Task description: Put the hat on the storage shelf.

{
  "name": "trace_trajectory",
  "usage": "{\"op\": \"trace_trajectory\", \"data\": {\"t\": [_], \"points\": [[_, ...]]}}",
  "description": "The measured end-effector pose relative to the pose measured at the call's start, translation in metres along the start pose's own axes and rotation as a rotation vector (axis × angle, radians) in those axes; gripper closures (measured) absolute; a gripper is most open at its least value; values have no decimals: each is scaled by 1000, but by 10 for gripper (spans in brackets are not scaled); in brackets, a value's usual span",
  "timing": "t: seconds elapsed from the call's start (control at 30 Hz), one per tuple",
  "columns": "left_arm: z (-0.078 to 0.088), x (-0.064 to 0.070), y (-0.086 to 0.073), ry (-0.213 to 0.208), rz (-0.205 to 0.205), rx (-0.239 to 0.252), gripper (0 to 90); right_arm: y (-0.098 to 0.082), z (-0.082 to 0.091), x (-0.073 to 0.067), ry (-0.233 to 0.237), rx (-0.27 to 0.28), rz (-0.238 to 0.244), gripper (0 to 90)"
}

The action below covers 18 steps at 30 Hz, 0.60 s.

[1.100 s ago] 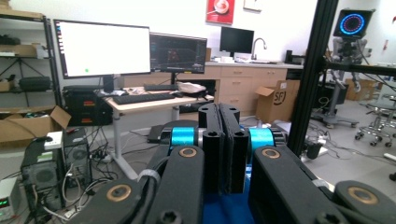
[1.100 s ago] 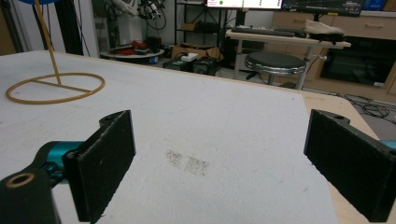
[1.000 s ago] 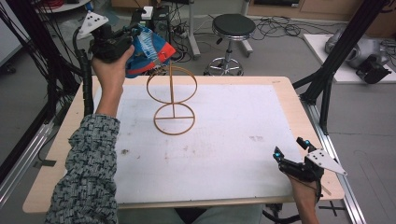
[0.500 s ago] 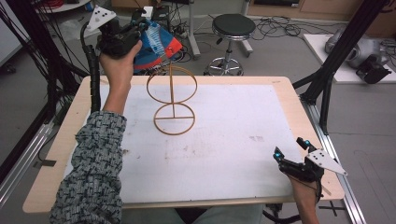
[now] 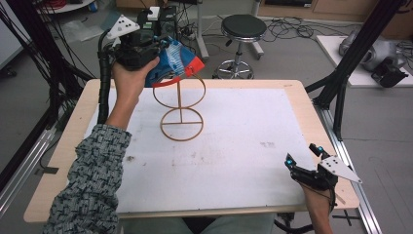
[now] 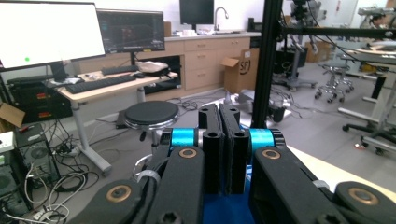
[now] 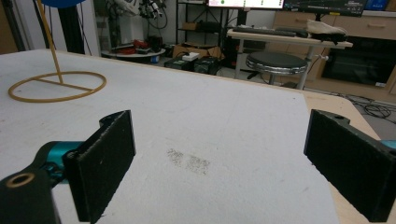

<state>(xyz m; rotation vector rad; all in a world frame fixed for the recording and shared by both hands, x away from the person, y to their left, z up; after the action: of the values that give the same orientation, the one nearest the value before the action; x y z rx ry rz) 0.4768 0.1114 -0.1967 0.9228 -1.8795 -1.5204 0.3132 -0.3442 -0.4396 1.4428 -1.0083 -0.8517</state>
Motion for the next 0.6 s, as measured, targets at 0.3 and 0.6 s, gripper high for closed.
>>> {"op": "trace_trajectory", "data": {"t": [0.3, 0.6], "points": [[6, 14, -14, -48, -14, -47, 878, 0, 0, 0, 0, -7, 1, 80], [12, 29, -24, -91, -43, -81, 877, -1, -1, 0, 1, -7, 4, 80]]}}
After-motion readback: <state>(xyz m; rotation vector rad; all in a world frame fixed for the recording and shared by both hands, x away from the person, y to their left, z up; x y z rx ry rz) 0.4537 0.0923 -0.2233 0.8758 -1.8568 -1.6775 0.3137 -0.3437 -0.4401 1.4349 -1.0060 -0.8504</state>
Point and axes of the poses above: each handheld gripper's, and its own axes: z roughly backward along the jaws, y roughly out of its top, x roughly to its right, the point moved 6 cm from there along -z, roughly forward along the jaws, and after that the axes turned 15 degrees about x, right-handed, at the moved point
